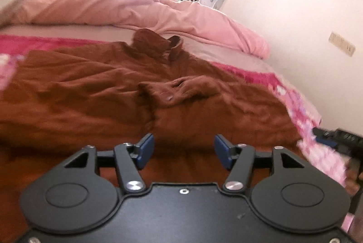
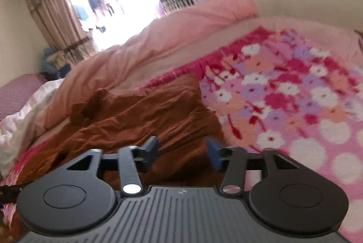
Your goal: Fold large clothes
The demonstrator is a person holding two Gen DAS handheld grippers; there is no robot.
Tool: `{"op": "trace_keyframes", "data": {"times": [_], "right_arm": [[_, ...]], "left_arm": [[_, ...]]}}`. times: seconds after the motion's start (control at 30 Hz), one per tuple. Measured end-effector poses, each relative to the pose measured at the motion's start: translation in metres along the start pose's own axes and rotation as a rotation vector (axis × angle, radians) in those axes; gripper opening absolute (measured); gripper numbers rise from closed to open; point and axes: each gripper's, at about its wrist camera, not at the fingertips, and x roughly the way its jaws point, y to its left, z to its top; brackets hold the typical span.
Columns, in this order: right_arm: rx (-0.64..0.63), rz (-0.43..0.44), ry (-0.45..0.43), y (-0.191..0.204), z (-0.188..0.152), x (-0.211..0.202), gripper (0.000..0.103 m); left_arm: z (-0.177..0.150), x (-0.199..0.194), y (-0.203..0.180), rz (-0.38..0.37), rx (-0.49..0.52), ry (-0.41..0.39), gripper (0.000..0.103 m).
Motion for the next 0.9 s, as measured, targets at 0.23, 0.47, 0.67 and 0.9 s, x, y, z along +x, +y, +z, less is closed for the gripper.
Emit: {"op": "trace_keyframes", "data": {"times": [0.23, 0.47, 0.67, 0.9], "right_arm": [[0.070, 0.090, 0.065, -0.055, -0.044, -0.083, 0.064], [0.216, 0.121, 0.086, -0.100, -0.102, -0.145, 0.068], [0.290, 0.153, 0.111, -0.105, -0.121, -0.147, 0.069], [0.355, 0.178, 0.113, -0.100, -0.131, -0.140, 0.069]], "left_arm": [[-0.072, -0.124, 0.040, 0.177, -0.017, -0.039, 0.063], [-0.157, -0.222, 0.101, 0.275, -0.315, -0.111, 0.065], [-0.198, -0.237, 0.130, 0.232, -0.533, -0.125, 0.065], [-0.204, -0.234, 0.127, 0.113, -0.643, -0.152, 0.066]]}}
